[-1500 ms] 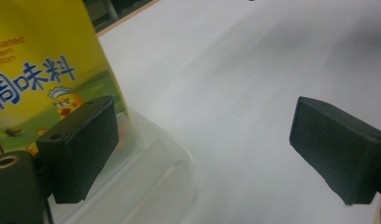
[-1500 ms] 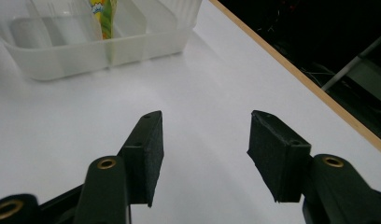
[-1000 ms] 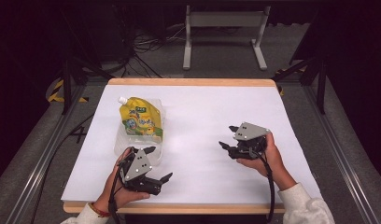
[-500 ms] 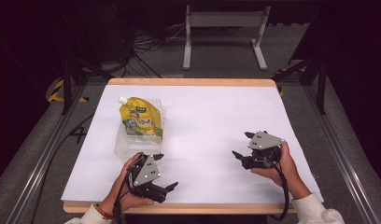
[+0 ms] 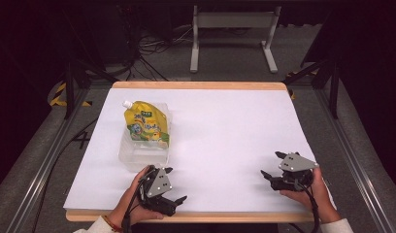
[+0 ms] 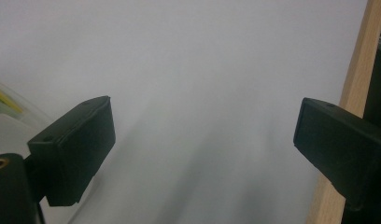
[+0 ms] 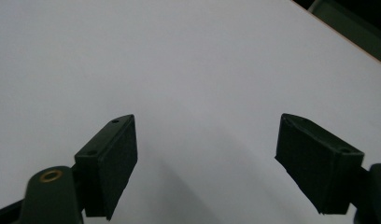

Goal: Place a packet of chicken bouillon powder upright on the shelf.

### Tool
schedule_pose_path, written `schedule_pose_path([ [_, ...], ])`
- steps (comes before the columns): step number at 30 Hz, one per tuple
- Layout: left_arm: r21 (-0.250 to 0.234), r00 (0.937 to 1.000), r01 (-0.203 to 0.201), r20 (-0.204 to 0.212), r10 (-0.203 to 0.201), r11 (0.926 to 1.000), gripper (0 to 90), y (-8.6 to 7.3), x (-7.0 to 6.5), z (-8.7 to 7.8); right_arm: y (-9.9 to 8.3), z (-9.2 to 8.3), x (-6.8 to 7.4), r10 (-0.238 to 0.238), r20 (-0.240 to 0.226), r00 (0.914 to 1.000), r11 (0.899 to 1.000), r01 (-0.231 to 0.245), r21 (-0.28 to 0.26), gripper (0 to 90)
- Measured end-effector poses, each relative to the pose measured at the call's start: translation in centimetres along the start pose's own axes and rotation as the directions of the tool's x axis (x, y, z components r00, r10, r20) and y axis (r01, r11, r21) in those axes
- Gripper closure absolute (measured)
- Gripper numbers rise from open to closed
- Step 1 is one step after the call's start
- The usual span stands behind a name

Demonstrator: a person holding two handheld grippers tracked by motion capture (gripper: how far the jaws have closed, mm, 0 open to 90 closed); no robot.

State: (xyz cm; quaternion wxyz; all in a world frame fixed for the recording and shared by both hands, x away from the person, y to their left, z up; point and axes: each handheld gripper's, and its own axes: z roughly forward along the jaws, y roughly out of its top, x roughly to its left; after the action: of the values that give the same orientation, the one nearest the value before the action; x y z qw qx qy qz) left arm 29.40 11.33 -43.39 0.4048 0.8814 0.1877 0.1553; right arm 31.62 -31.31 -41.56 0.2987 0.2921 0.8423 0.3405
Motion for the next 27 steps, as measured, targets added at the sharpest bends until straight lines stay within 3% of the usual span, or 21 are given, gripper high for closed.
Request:
schedule_pose_path([
  [6, 0.021, 0.9998, -0.001, 0.018, 0.001, 0.9998, 6.2, -0.6, 0.0, 0.4, -3.1, -0.9, -0.3, 0.07, 0.033, 0.997, 0.997, -0.071, 0.028, 19.6],
  [8, 0.018, 0.9993, 0.012, 0.035, -0.012, 0.9998, 6.2, -0.6, 0.1, 0.5, -4.1, -1.2, -0.3, 0.108, 0.04, 0.9934, 0.994, -0.109, 0.031, 19.3],
  [10, 0.023, 0.9992, 0.008, 0.038, -0.009, 0.9997, 6.4, -0.6, 0.1, 0.7, -4.7, -1.5, -0.1, 0.127, 0.067, 0.9896, 0.991, -0.13, 0.043, 19.3],
  [12, 0.032, 0.9991, 0.0, 0.042, -0.001, 0.9995, 6.5, -0.7, 0.1, 0.9, -5.1, -1.9, 0.0, 0.152, 0.065, 0.9862, 0.987, -0.155, 0.038, 19.2],
  [15, 0.033, 0.9982, 0.014, 0.058, -0.016, 0.9993, 6.6, -0.6, 0.2, 1.2, -5.3, -2.5, 0.2, 0.167, 0.074, 0.9831, 0.985, -0.169, 0.025, 19.0],
  [20, 0.043, 0.9978, 0.0, 0.066, -0.003, 0.9991, 6.7, -0.5, 0.2, 1.6, -5.5, -2.9, 0.1, 0.183, 0.088, 0.9792, 0.983, -0.185, 0.011, 18.7],
  [27, 0.047, 0.9976, 0.006, 0.069, -0.01, 0.9989, 7.1, -0.5, 0.4, 1.7, -5.4, -3.0, 0.2, 0.179, 0.092, 0.9796, 0.984, -0.18, 0.001, 18.1],
])
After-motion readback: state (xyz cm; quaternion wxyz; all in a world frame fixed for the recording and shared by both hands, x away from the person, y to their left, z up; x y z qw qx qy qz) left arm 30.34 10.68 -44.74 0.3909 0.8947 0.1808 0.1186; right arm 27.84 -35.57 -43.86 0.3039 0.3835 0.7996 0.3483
